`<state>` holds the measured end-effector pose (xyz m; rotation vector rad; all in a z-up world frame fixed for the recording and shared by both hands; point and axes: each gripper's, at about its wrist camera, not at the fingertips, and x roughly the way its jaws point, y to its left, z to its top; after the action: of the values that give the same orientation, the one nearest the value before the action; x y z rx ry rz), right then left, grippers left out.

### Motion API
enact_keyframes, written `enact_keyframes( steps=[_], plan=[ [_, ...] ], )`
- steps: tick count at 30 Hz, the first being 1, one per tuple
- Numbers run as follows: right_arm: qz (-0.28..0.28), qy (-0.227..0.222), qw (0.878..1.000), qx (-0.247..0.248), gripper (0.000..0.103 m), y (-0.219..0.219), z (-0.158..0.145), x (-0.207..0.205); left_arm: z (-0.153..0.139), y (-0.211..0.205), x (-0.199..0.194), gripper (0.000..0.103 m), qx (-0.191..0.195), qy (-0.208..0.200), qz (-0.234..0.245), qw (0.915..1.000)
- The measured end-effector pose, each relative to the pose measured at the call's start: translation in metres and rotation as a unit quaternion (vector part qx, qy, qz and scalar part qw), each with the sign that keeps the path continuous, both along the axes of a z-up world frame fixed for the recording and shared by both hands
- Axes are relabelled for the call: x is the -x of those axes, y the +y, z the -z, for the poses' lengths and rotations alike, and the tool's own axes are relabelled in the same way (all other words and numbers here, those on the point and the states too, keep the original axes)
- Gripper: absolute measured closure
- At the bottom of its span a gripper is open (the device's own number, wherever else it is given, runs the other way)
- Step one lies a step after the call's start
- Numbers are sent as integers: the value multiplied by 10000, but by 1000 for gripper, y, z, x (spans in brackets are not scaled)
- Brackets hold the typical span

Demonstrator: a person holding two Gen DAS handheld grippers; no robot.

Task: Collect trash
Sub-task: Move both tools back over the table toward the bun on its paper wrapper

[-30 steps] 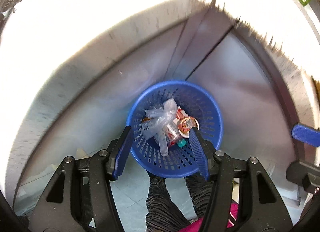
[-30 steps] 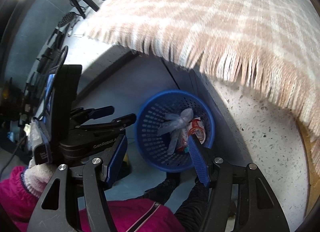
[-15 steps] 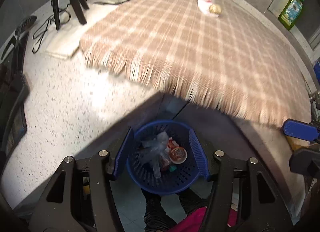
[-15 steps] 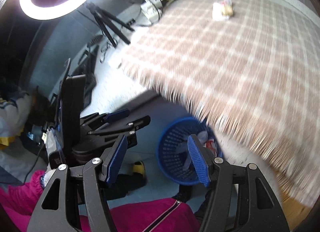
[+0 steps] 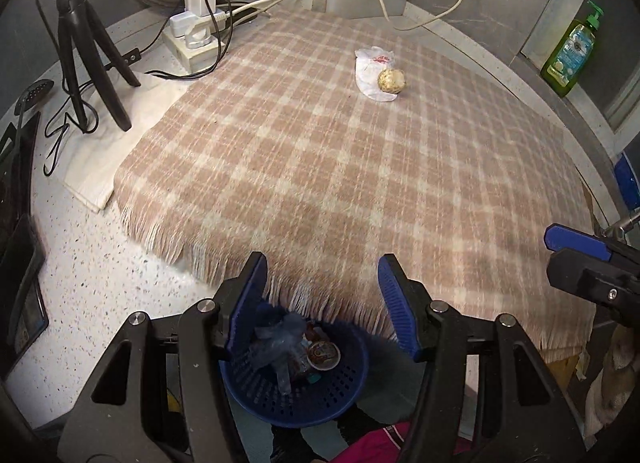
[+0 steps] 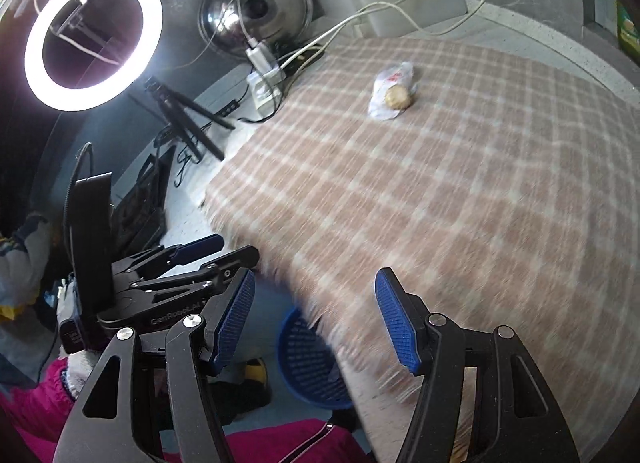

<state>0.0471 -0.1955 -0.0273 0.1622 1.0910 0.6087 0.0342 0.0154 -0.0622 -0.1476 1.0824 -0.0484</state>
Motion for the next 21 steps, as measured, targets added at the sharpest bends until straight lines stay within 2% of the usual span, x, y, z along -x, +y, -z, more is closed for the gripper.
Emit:
enact_keyframes(
  steps=[12,18,21],
  plan=[
    [401,-186,9990,30,41,-42,-1,-85,-1,-23,-61,44,-44,-53,-52,10000],
    [296,-230,9993,39,41,-32,6,-129,1,-13,-95,44,-234,-60,-183,9995],
    [201,-251,9993,202,41,-17,16,-148,6,-3,-111,44,-206,-17,-300,9993]
  ],
)
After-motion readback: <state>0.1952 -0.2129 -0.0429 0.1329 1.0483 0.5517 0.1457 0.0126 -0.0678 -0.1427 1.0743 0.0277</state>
